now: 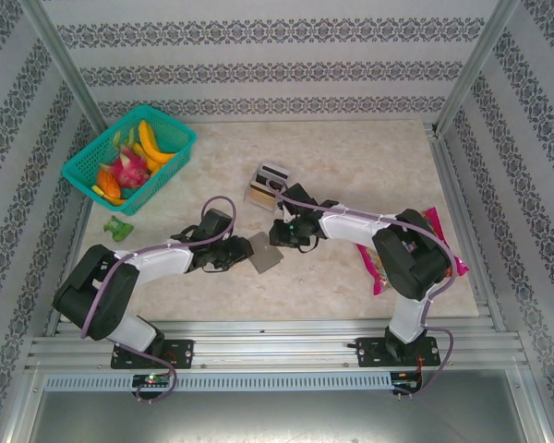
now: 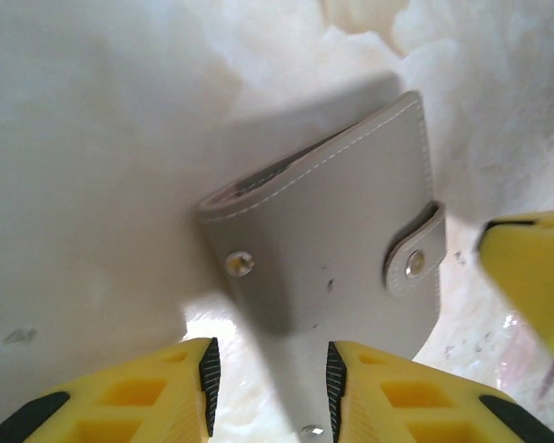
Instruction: Put the credit cards into the card holder
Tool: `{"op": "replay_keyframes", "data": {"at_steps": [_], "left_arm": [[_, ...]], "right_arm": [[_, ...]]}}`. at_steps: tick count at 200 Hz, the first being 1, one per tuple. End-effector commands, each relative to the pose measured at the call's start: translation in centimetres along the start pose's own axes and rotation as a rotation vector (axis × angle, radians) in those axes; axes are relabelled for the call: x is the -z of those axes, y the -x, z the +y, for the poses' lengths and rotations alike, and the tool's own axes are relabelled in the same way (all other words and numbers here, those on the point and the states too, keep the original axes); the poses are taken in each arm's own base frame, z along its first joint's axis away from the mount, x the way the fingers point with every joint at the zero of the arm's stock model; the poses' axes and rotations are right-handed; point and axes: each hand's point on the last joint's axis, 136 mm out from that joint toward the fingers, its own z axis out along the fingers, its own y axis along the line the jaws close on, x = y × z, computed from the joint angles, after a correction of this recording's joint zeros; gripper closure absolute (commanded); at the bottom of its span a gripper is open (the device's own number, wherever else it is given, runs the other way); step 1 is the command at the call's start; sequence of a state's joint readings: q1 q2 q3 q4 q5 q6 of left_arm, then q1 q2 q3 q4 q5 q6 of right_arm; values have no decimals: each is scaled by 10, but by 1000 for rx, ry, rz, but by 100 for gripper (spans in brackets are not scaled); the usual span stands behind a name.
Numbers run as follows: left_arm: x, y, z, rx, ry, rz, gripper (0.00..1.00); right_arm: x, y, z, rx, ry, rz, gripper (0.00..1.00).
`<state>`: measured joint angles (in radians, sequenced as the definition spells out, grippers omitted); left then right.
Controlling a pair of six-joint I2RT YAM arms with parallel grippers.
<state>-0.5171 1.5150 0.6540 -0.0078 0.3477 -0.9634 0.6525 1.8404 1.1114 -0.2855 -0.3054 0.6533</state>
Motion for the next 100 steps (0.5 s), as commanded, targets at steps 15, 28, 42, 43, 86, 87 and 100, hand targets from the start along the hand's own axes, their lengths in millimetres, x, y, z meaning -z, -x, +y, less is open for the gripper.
{"op": "replay_keyframes", "data": {"at_steps": [15, 28, 42, 43, 86, 87, 100], "left_arm": [[-10, 4, -21, 27, -79, 10, 63], [-12, 5, -25, 25, -97, 13, 64], [-13, 6, -31, 20, -121, 17, 66], [-14, 6, -31, 20, -123, 18, 66], [-13, 10, -46, 25, -194, 12, 66], [-12, 10, -46, 26, -195, 11, 67], [-10, 11, -50, 23, -212, 2, 68]], "right_arm": [[-10, -16, -4, -22, 10, 46, 84], [-12, -23, -7, -29, 8, 55, 85], [-14, -28, -9, -39, 9, 63, 85], [-14, -28, -10, -39, 9, 63, 85], [-17, -33, -12, -46, 4, 80, 85], [-17, -33, -11, -45, 5, 79, 85], [-16, -32, -11, -43, 2, 77, 85]]}}
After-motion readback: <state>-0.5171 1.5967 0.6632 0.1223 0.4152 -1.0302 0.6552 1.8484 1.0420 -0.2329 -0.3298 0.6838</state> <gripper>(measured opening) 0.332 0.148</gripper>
